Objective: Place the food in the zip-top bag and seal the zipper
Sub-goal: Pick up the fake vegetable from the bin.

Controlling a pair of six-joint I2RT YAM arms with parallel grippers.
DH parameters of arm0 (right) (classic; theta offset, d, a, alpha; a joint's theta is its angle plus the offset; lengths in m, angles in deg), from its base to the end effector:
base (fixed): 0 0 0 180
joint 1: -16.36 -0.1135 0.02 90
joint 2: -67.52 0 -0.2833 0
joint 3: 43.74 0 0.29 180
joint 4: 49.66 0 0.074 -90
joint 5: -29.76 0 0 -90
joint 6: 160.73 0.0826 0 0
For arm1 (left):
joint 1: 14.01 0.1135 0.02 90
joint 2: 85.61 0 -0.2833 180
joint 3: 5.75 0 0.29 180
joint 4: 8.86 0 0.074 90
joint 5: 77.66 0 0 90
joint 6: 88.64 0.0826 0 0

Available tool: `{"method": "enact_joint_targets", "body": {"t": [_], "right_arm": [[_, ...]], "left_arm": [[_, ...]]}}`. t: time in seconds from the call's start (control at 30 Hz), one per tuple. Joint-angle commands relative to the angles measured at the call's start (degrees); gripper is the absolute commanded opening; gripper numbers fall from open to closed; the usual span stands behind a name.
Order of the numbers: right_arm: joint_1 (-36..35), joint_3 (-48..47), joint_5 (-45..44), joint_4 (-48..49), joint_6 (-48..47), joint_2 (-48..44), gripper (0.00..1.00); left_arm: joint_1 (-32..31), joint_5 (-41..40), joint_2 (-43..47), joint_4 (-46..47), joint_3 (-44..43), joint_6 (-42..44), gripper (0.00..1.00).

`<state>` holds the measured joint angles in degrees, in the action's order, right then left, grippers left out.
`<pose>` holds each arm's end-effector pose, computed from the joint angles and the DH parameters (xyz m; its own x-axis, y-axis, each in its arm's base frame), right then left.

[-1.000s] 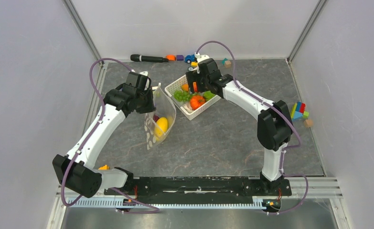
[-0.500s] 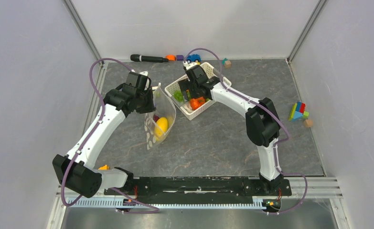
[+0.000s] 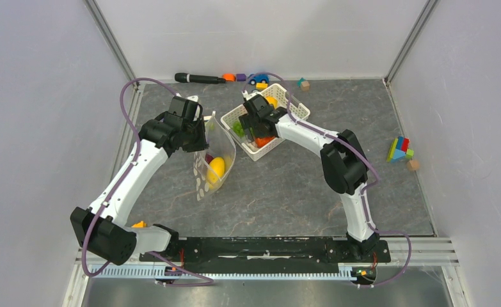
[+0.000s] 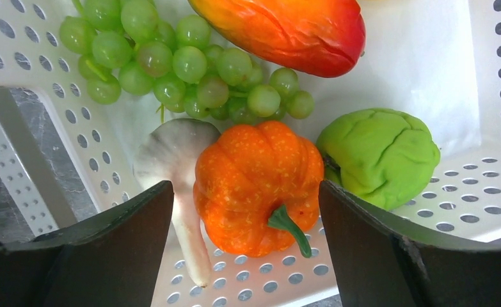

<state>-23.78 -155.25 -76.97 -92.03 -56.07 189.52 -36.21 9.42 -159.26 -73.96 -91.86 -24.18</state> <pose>0.4340 0.3349 0.1789 -0.7122 -0.2835 -0.6422 -0.3145 0.9467 -0.0692 0.2964 -0.1164 0.3235 -0.8144 -0.1327 -0.5650 -0.0026 0.9743 -0.2251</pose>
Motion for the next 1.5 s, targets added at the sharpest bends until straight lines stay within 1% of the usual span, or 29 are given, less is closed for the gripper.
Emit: {"method": "enact_joint_targets", "body": {"t": [0.0, 0.27, 0.53, 0.6, 0.7, 0.8, 0.9, 1.07, 1.23, 1.47], "right_arm": [[-0.88, -2.93, -3.51, -0.37, -0.1, 0.64, 0.88], [-1.25, -5.04, -7.6, -0.94, -1.54, 3.83, 0.88], [-1.34, -6.51, -7.27, -0.86, -2.64, 6.23, 0.87], [-1.31, -6.49, -7.45, -0.81, -2.64, 6.24, 0.82], [-1.33, -6.05, -7.55, -0.07, -2.47, 5.62, 0.69], [-1.3, -3.95, -7.54, 2.32, -2.39, 3.6, 0.57], [-1.34, -2.34, -7.33, 4.37, -2.41, 1.49, 0.52], [-1.34, -0.07, -7.42, 7.15, -2.63, -2.16, 0.5], [-1.31, 3.89, -7.19, 12.04, -4.17, -7.41, 0.5], [-1.26, 11.8, -1.55, 21.18, -5.77, -16.06, 0.49]], "left_arm": [[0.17, -0.16, 0.5, 1.5, -0.07, 1.37, 0.02], [0.24, 0.04, 0.5, 1.42, -0.1, 1.37, 0.02], [0.27, -0.04, 0.52, 1.49, -0.1, 1.37, 0.02], [0.21, -0.12, 0.49, 1.49, -0.1, 1.38, 0.02], [0.26, -0.11, 0.52, 1.44, -0.1, 1.37, 0.02], [0.26, -0.18, 0.61, 1.49, -0.1, 1.37, 0.02], [0.22, -0.28, 0.64, 1.47, -0.14, 1.46, 0.02], [0.24, -0.28, 0.64, 1.49, -0.1, 1.46, 0.02], [0.29, -0.18, 0.69, 1.49, -0.1, 1.48, 0.02], [0.2, -0.25, 0.77, 1.44, -0.12, 1.57, 0.02]]}}
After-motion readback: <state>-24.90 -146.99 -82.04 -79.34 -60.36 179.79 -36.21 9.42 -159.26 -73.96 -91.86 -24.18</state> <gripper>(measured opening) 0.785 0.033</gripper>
